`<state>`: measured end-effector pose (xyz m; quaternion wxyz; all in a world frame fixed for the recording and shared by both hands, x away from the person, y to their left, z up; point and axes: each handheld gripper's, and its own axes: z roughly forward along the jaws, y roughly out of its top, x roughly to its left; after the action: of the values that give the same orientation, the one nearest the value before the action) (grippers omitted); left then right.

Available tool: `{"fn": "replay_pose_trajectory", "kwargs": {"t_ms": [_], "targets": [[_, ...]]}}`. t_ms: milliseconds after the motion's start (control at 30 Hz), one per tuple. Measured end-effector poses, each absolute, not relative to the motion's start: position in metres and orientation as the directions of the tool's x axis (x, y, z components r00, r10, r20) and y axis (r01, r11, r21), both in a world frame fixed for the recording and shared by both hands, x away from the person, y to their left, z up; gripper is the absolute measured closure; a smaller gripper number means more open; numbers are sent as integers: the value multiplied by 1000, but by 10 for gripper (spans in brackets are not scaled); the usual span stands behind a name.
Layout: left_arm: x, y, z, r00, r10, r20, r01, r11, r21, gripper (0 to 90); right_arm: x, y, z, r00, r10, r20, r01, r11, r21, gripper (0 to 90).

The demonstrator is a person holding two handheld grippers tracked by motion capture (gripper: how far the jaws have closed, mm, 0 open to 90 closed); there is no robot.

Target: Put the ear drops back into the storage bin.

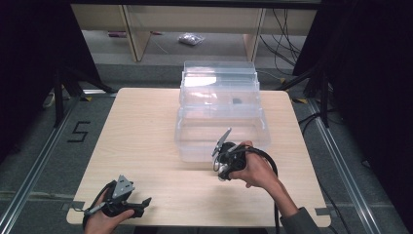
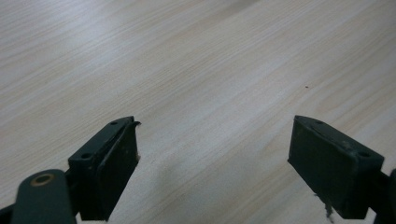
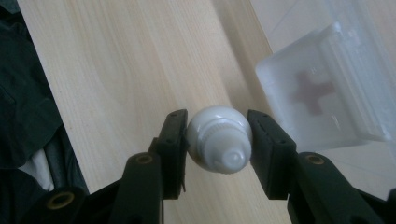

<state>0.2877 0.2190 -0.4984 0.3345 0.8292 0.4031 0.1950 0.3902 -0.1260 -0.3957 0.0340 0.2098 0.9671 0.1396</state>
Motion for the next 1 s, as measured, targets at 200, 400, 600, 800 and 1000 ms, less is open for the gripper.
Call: {"fn": "replay_pose_trajectory", "kwargs": {"t_ms": [200,400,600,800,1000], "targets": [[288,220,-498,611,790,55,538,-465,703,151,391,-134,-390,-904,427,-2,409,867,284,602],[288,220,-498,611,790,55,539,-465,702,151,393,-141,-384,-907,421,6,404,868,289,602],[288,220,-498,614,787,59,536,-470,701,151,393,-148,-380,-902,431,5,415,866,279,602],[288,219,-498,609,792,55,540,-464,702,151,395,-156,-376,-896,445,13,430,857,284,602],[288,220,-498,613,788,58,536,-469,702,151,394,-163,-367,-888,461,-4,442,854,275,602]]}}
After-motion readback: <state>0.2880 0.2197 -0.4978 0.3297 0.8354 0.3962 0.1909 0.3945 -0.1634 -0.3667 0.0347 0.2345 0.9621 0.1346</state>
